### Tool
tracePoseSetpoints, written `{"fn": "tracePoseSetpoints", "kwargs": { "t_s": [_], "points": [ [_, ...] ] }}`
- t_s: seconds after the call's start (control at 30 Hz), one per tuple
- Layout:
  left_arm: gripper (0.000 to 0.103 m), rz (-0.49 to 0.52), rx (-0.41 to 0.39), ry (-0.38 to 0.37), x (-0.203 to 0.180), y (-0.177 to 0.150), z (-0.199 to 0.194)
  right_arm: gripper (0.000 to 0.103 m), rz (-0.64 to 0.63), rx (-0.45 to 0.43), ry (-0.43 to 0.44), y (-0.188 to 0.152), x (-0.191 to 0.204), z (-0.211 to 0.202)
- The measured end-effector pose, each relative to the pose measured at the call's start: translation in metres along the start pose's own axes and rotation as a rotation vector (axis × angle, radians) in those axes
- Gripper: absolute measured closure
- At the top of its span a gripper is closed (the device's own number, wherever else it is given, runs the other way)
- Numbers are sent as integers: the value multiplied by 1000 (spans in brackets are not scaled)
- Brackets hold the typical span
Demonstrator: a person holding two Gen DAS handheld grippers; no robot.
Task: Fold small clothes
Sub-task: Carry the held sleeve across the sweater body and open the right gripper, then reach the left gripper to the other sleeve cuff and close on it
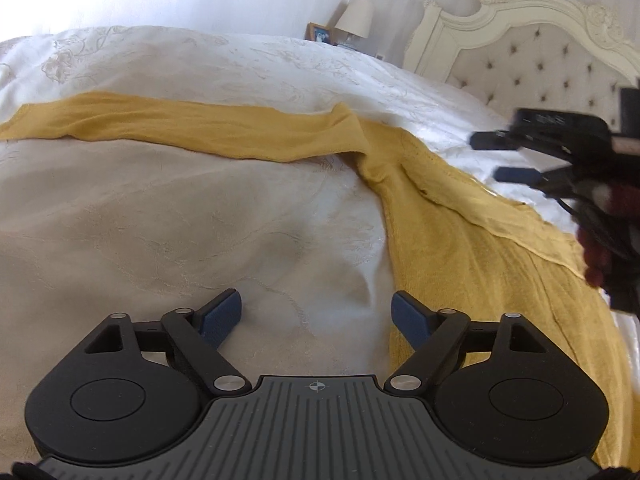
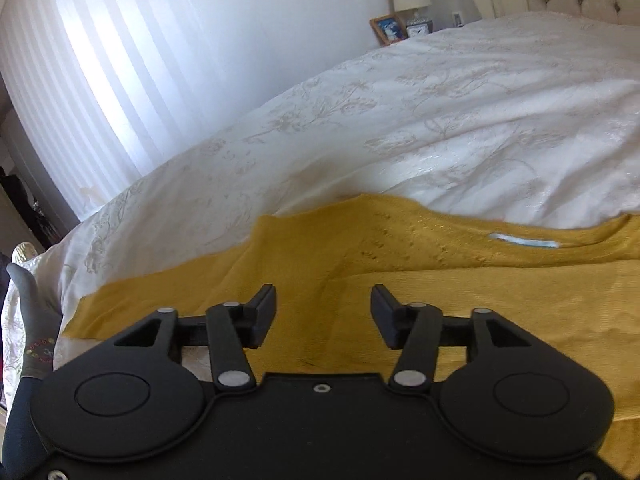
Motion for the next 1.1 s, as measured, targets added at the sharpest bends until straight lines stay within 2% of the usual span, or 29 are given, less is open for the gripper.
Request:
{"fn": "tracePoseSetpoints", "kwargs": {
  "t_s": [0.1,0.23,0.37,0.43,0.6,0.7,0.8,1.1],
  "points": [
    [1,30,-1,-50,0,-2,3,26,6,-22,-54,-6,-19,-27],
    [0,21,-2,-77,2,-4,2,19,18,-12,-109,-29,-43,-57],
    [0,-66,-12,-117,21,18,-2,18,63,-16,-120,-52,-58,-78],
    [0,-95,-35,-90,38,35,-3,18,79,-18,-114,-62,-62,-87],
    [0,-129,-85,35,90,80,-2,18,90,-14,-77,-74,-57,-93],
    [0,-239,-81,65,126,91,4,18,91,-20,-39,-77,-50,-95],
    [1,-363,-73,106,161,87,13,18,87,-22,-2,-77,-42,-93],
    [3,-514,-155,97,209,103,32,18,33,1,57,-76,-23,-83]
  ]
}}
Point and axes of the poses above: each gripper's, at about its wrist camera, not at the fingertips, and z roughly the way its jaws point, x to its left, y to its top, the point moved 2 cm from there along z, roughly the way its jaws point, and after that the axes turned 5 degrees about y, right-handed, at the moved point
